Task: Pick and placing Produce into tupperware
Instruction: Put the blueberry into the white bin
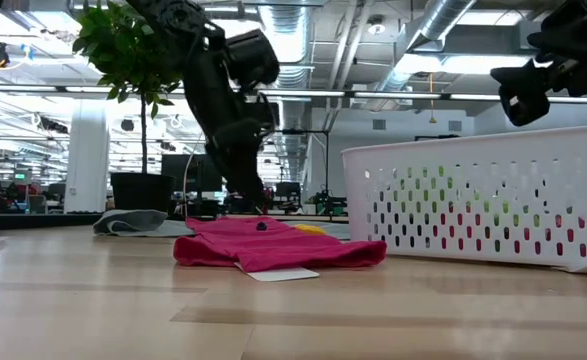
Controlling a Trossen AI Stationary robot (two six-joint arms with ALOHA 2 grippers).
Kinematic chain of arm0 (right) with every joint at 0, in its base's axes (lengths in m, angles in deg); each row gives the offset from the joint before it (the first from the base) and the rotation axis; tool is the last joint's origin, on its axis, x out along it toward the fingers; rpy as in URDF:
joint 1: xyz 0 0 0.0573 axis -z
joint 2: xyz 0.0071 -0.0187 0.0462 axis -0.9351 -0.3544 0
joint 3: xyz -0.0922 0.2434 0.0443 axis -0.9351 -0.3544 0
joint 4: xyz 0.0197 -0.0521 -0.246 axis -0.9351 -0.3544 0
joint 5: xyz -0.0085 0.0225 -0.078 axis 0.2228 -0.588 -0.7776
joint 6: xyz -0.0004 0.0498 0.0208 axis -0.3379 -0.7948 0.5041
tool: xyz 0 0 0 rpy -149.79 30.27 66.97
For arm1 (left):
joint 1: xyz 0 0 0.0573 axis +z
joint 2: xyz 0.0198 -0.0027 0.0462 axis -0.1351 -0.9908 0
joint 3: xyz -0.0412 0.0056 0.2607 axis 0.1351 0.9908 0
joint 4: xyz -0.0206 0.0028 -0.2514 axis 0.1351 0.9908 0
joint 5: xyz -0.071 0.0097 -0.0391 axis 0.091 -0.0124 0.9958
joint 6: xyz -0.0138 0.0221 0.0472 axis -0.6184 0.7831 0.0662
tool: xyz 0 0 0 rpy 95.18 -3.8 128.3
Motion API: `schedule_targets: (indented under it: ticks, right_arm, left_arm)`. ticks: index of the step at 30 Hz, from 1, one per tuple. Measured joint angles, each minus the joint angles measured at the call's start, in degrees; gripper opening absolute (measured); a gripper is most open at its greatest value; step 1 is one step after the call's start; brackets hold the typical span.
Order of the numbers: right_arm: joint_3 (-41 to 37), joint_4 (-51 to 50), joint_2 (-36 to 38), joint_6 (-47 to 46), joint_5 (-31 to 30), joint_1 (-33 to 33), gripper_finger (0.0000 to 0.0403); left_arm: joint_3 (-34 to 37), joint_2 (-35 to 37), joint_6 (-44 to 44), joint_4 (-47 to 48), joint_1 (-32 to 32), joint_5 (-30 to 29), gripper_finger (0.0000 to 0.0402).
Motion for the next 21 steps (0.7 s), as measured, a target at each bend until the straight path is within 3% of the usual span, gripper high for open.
schedule_targets:
  ticks: [9,21]
  right_arm:
    - [0.0,-1.4,-0.54,0.0,0.24,0.01,0.0265]
    - [0.0,-2.91,-0.56,0.0,0.33,0.0,0.0265]
  left_arm:
    - [-0.08,-3.34,1.84,-4.37,0.07,1.56,0.038]
    - [0.0,-4.54,3.46,-5.18,0.53,-0.63,0.038]
